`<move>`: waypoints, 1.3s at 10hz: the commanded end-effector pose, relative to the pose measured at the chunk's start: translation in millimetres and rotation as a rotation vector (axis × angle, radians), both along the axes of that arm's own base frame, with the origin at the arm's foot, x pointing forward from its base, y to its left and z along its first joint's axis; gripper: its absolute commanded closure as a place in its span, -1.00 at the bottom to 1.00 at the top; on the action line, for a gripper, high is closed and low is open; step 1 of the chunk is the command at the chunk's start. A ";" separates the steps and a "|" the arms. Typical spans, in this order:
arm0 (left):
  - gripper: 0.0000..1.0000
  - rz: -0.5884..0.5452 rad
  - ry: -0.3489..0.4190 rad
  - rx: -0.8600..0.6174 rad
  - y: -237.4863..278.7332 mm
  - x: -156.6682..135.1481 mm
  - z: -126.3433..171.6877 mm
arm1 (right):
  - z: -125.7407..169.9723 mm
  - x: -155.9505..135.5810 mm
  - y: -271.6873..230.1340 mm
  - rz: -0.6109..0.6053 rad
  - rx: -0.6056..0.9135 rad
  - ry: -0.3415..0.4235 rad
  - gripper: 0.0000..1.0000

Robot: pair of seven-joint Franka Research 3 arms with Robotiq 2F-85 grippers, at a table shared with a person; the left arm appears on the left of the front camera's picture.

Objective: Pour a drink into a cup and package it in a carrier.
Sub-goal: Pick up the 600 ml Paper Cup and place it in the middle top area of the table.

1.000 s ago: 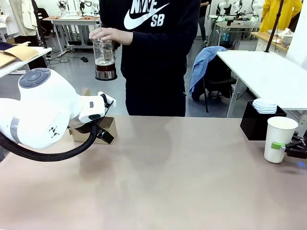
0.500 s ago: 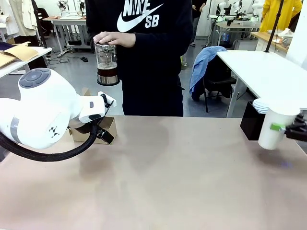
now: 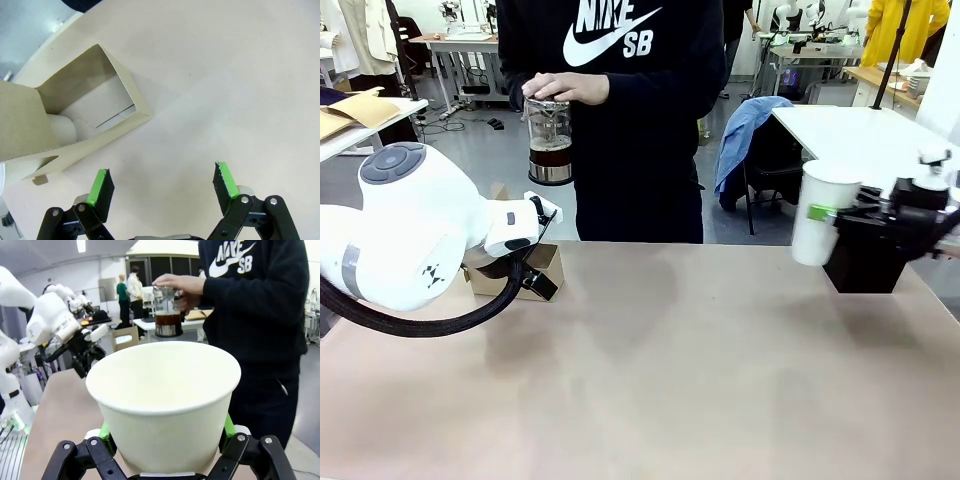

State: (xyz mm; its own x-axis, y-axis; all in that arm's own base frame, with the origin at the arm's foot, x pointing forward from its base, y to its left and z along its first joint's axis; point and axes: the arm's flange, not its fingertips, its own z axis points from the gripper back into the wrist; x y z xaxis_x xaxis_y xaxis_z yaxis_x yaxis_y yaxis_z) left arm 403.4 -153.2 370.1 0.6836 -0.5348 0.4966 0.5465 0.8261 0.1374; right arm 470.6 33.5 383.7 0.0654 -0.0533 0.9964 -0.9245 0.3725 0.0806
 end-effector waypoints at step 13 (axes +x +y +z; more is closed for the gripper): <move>-1.00 0.001 0.000 -0.003 1.0 0.0 0.3 | -89.2 116.7 123.5 -0.042 0.024 0.054 -0.82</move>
